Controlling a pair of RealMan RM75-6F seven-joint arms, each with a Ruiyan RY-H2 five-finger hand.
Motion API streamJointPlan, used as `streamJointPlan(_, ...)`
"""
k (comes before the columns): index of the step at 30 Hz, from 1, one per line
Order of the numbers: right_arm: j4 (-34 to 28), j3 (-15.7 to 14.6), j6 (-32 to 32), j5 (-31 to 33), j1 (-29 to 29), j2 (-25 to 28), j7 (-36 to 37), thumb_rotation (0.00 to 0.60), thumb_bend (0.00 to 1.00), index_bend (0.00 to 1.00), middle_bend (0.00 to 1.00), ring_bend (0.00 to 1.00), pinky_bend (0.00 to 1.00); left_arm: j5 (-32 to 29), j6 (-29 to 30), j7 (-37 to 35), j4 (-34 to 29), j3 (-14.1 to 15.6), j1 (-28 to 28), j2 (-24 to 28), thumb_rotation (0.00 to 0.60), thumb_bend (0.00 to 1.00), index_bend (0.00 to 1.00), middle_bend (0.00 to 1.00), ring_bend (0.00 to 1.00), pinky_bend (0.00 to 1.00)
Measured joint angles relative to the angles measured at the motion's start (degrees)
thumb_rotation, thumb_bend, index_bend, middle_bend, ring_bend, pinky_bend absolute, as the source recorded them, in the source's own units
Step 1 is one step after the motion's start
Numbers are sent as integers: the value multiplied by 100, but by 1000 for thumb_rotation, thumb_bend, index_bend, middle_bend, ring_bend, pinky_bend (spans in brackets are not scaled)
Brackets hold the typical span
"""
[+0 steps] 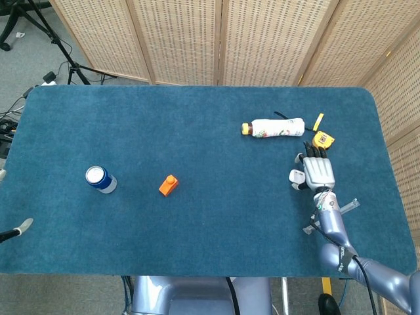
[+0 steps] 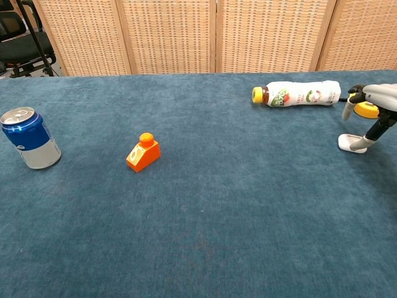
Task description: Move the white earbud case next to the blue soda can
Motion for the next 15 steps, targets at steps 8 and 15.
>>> streamJointPlan(8,563,-70,-410,258,136,-194,-78,600,247,372,0,0,0,64,-3,-75,55,-15,-35,-10,600,0,0,0,0,0)
streamJointPlan(15,751,-85,-621,393,207,-279,-60,600,311,505,0,0,0,94,11,-145,118,-23,-50,-31,600,0,0,0,0,0)
